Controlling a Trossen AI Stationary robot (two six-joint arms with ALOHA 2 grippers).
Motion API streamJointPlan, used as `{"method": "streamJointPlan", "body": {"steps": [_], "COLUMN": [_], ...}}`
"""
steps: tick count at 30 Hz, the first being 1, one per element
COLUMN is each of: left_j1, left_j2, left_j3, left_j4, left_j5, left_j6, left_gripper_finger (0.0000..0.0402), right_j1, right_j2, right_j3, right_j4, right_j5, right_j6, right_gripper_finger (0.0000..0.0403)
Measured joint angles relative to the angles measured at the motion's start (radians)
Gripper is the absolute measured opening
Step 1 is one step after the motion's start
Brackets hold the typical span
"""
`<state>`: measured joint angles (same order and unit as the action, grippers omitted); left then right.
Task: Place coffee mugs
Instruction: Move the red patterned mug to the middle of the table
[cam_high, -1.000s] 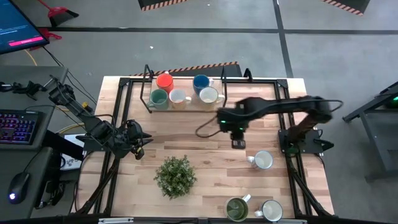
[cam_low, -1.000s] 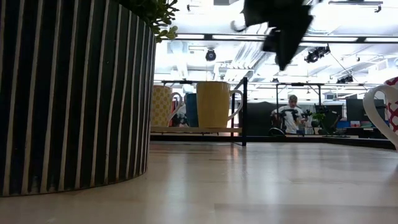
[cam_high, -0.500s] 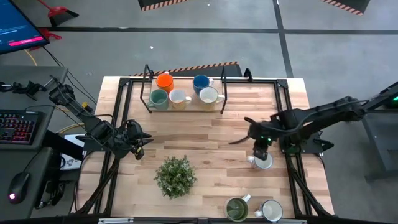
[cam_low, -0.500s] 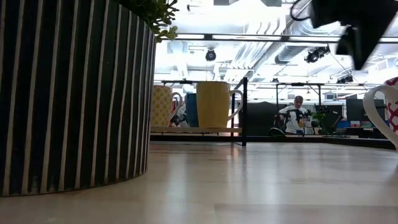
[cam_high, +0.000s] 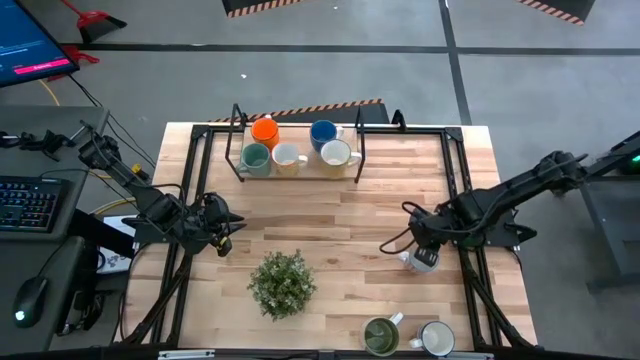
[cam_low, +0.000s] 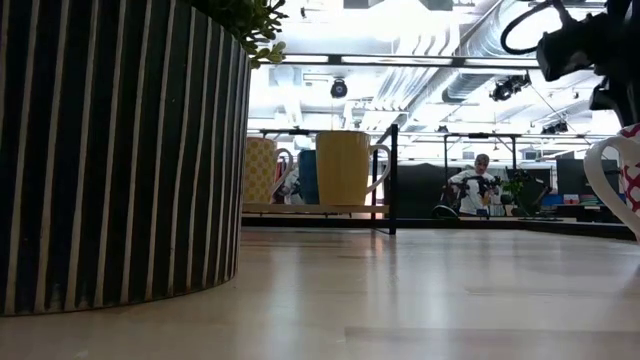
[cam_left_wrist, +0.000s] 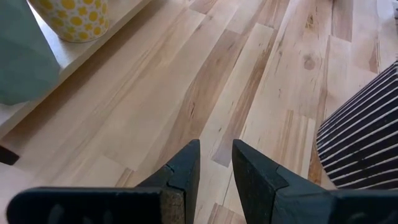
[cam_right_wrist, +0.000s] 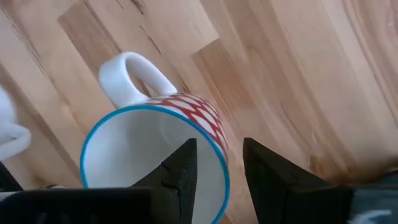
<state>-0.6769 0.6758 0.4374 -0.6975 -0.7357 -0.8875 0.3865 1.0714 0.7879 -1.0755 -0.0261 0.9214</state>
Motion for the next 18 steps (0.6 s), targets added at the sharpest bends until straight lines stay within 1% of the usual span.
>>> {"method": "streamJointPlan", "body": {"steps": [6,12,18], "left_j1": [0.0,0.0,0.0], "left_j2": [0.0,0.0,0.0], "left_j3": [0.0,0.0,0.0], "left_j4": [0.0,0.0,0.0], "left_j5": [0.0,0.0,0.0], "left_j6": [0.001,0.001,0.001], "left_gripper_finger": [0.0081,0.0081,0.0081], "right_j1": [0.003,0.003,0.003], "right_j2": [0.0,0.001,0.0], "right_j3": [0.031,0.043,0.043], "right_j4": [0.004,-0.072,-0.088], "right_j5": [0.003,0.048,0.048], "right_j6": [-0.01,0.0,0.032], "right_gripper_finger": [0.0108,0.0108,0.0108]}}
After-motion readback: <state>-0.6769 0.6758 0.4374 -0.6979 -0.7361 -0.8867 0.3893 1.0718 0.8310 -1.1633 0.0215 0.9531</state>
